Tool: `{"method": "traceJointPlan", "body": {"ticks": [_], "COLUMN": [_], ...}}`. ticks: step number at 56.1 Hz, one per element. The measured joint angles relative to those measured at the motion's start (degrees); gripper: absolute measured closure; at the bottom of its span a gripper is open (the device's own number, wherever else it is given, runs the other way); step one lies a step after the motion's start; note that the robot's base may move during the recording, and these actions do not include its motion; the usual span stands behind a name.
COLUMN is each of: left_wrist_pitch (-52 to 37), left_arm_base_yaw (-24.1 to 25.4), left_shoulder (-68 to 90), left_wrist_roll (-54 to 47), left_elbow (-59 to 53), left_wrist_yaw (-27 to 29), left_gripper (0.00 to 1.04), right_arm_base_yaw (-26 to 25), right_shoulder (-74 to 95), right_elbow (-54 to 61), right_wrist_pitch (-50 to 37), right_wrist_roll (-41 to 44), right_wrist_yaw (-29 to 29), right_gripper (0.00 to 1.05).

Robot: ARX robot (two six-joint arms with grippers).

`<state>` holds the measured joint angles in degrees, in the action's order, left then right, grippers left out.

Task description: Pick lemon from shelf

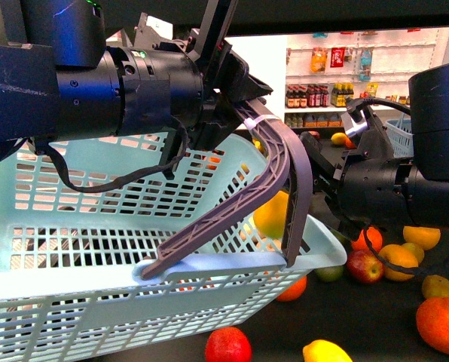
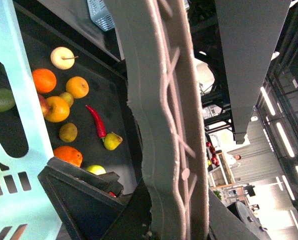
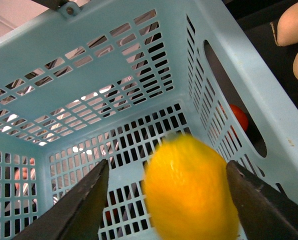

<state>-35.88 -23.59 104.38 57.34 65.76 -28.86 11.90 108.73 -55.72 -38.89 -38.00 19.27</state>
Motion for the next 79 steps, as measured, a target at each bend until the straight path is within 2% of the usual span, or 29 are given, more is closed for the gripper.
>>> {"method": "traceJointPlan", "body": {"ticks": [3,8,14,18,25,34,43,51,57,66,79], "left_wrist_pitch": [0.04,0.07,0.07,0.07,0.07,0.07,0.09,0.09,0.09,0.09,0.09], "left_arm_base_yaw": [0.00,0.00,0.00,0.00,0.00,-0.02,-0.02,-0.02,-0.02,-0.02,-0.02], "left_shoulder": [0.00,0.00,0.00,0.00,0.00,0.00,0.00,0.00,0.00,0.00,0.00], "left_wrist_roll": [-0.11,-0.13,-0.07,-0.11,-0.07,-0.04,-0.07,-0.09,-0.04,-0.04,-0.07], "left_elbow": [0.00,0.00,0.00,0.00,0.00,0.00,0.00,0.00,0.00,0.00,0.00], "left_wrist_yaw": [0.04,0.09,0.22,0.26,0.15,-0.07,0.11,0.20,0.13,-0.04,0.13], "left_gripper": [0.95,0.95,0.95,0.95,0.95,0.95,0.95,0.95,0.95,0.95,0.95], "right_arm_base_yaw": [-0.63,-2.38,-6.82,-10.43,-15.10,-17.66,-17.90,-16.92,-14.71,-11.15,-9.11], "right_shoulder": [0.02,0.48,2.82,5.66,11.82,20.55,27.41,30.47,31.45,34.69,38.03], "right_elbow": [-0.02,-0.59,-2.73,-4.09,-5.95,-8.39,-10.34,-9.51,-7.87,-5.14,-4.28], "right_wrist_pitch": [-0.15,-0.63,-2.97,-4.96,-5.31,-2.12,2.86,2.86,1.38,-1.55,-5.53], "right_wrist_roll": [-0.50,-0.55,1.05,4.74,11.54,20.46,28.96,36.00,42.25,51.21,58.99], "right_wrist_yaw": [-0.17,-0.92,-4.24,-7.54,-9.20,-9.66,-12.15,-8.68,-4.70,-1.79,-3.28], "right_gripper": [0.06,0.08,0.07,0.07,0.07,0.07,0.07,0.07,0.07,0.07,0.07]}}
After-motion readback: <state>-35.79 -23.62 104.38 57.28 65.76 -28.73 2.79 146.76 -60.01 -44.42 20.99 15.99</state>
